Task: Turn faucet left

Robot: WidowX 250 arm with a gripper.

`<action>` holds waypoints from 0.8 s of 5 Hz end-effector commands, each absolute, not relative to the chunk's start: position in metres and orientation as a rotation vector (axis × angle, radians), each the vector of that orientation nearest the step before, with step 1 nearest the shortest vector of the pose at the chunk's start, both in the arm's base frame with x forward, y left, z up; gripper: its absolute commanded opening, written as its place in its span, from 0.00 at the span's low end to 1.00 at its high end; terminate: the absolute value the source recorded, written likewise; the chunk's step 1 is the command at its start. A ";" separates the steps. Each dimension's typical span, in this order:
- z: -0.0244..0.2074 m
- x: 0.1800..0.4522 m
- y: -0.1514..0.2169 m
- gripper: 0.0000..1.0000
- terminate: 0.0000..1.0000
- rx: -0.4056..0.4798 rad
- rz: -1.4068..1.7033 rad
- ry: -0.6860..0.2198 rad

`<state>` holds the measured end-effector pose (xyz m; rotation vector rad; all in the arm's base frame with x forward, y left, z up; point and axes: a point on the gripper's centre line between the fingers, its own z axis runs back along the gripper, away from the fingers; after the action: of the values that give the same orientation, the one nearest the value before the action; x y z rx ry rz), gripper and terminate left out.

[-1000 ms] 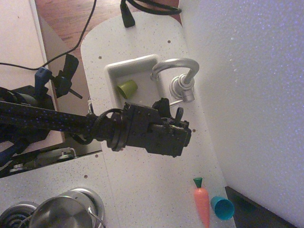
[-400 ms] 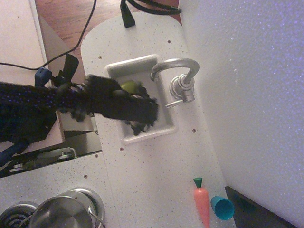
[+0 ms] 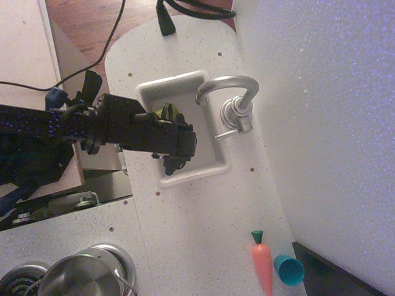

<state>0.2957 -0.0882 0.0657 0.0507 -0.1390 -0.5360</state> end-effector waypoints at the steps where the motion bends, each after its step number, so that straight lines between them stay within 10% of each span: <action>1: 0.069 0.315 -0.059 1.00 0.00 -0.217 -0.333 -0.123; 4: 0.065 0.320 -0.057 1.00 0.00 -0.273 -0.322 -0.061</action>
<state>0.3160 -0.0632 0.0524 -0.2928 -0.0216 -0.3233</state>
